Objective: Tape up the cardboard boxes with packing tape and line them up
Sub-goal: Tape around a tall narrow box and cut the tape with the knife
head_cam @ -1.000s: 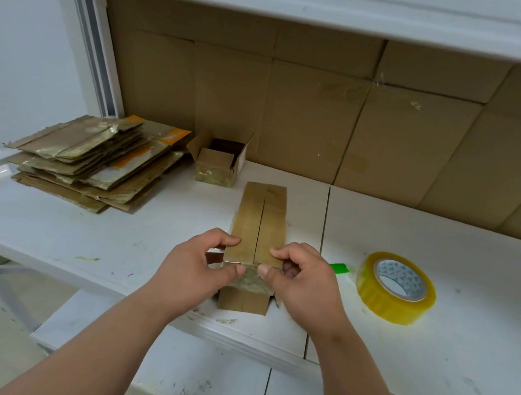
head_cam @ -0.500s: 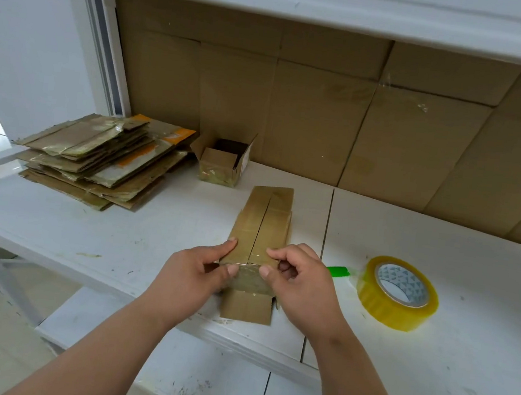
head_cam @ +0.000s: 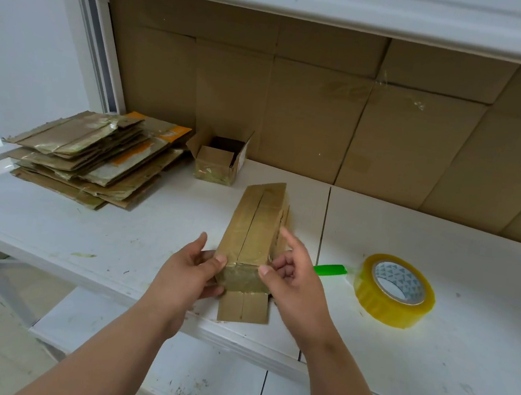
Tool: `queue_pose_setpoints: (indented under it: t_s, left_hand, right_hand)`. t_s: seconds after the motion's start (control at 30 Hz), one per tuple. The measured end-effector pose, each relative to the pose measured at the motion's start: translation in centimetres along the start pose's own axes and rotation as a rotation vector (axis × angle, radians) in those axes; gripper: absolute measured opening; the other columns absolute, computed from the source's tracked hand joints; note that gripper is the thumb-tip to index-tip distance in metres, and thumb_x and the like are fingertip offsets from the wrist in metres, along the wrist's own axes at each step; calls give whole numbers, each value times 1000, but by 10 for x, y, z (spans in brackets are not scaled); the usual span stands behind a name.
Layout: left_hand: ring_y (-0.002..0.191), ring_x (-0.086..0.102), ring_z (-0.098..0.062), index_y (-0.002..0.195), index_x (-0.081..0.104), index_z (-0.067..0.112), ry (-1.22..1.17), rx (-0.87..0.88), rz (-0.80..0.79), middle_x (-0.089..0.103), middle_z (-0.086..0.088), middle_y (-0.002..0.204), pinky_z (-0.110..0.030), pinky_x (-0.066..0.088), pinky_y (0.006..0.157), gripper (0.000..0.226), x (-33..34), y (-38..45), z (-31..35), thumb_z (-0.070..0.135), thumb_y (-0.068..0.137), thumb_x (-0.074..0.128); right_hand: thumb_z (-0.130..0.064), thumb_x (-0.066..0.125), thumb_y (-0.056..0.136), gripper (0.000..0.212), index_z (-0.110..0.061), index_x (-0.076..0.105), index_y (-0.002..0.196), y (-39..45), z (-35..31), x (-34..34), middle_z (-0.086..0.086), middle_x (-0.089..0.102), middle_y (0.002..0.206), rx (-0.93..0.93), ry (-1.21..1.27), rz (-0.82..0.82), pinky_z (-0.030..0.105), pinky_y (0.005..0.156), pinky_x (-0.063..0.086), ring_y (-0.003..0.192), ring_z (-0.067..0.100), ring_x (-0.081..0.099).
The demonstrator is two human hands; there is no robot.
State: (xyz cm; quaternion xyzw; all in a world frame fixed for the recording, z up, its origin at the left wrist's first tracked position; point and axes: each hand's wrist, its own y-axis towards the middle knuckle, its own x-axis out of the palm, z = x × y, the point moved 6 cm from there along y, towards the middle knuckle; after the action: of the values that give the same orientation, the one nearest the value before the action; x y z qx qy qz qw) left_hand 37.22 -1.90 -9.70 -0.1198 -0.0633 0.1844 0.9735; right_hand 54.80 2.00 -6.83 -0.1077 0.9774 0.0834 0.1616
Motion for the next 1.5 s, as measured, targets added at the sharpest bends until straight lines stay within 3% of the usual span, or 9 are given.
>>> queue_pose_setpoints:
  t_s: [0.23, 0.4, 0.63, 0.9, 1.0, 1.1, 1.23, 1.37, 1.5]
  left_hand:
    - [77, 72, -18, 112, 69, 10, -438, -80, -12, 76, -3, 97, -28, 58, 70, 20, -12, 12, 10, 18, 99, 56]
    - [87, 73, -22, 109, 69, 3, -339, -140, -127, 76, -11, 101, -32, 61, 79, 23, 8, 10, 6, 12, 102, 49]
    - [84, 64, -19, 130, 62, 22, 134, 16, 66, 69, -6, 94, -29, 56, 73, 32, -5, 28, 18, 22, 98, 60]
    - [90, 63, -10, 122, 65, 29, 477, 226, 109, 71, 3, 102, -20, 46, 71, 30, -27, 61, 48, 15, 101, 50]
    - [90, 62, -7, 106, 73, 28, 522, 235, 106, 69, 8, 106, -19, 46, 74, 21, -30, 74, 55, 16, 98, 58]
    - [86, 64, -7, 105, 74, 29, 529, 236, 76, 68, 12, 106, -18, 49, 75, 21, -31, 83, 56, 15, 96, 60]
    - [90, 62, -4, 108, 70, 30, 531, 207, -63, 66, 13, 102, -18, 49, 82, 26, -23, 94, 52, 12, 89, 69]
    - [75, 58, -10, 89, 66, 14, 629, 197, -157, 64, 1, 81, -9, 42, 56, 8, -4, 106, 49, 14, 82, 72]
    - [85, 56, -3, 122, 65, 23, 686, 275, -21, 65, 11, 102, -1, 36, 57, 28, -1, 118, 61, 19, 96, 57]
  right_hand:
    - [-48, 70, 85, 77, -32, 33, 151, -5, 25, -8, -8, 34, 149, 349, 320, 125, 33, 109, 32, 138, 13, 36]
    - [-27, 75, 86, 35, -27, 63, 119, -1, 2, 11, -7, 73, 114, 223, 437, -87, 30, 93, 51, 111, 14, 66]
    - [-24, 50, 102, 33, -24, 57, 134, 22, -20, 4, -5, 63, 118, 106, -278, 34, 26, 95, 44, 102, 14, 57]
    - [-13, 56, 84, 25, -32, 63, 100, 60, -41, 35, -9, 64, 94, -185, -1106, -4, 52, 119, 11, 107, 20, 55]
    - [-30, 71, 79, 46, -40, 56, 121, 64, -35, 31, 2, 39, 146, -138, -977, 320, 61, 116, 10, 140, 32, 28]
    - [-40, 80, 76, 106, -42, 5, 151, 67, -15, 21, -6, -7, 161, 164, -620, 382, 54, 119, 17, 150, 32, 7]
    - [-15, 76, 84, 108, -40, -2, 154, 70, 2, 32, -6, 34, 154, 262, -109, 291, 43, 110, 39, 140, 22, 40]
    - [-13, 67, 89, 77, -36, 23, 148, 85, 8, 39, -14, 58, 118, 164, -166, 277, 32, 94, 52, 112, 15, 60]
    - [-26, 68, 88, 70, -38, 26, 143, 110, 7, 37, -12, 62, 117, 119, -296, 276, 36, 87, 57, 103, 14, 63]
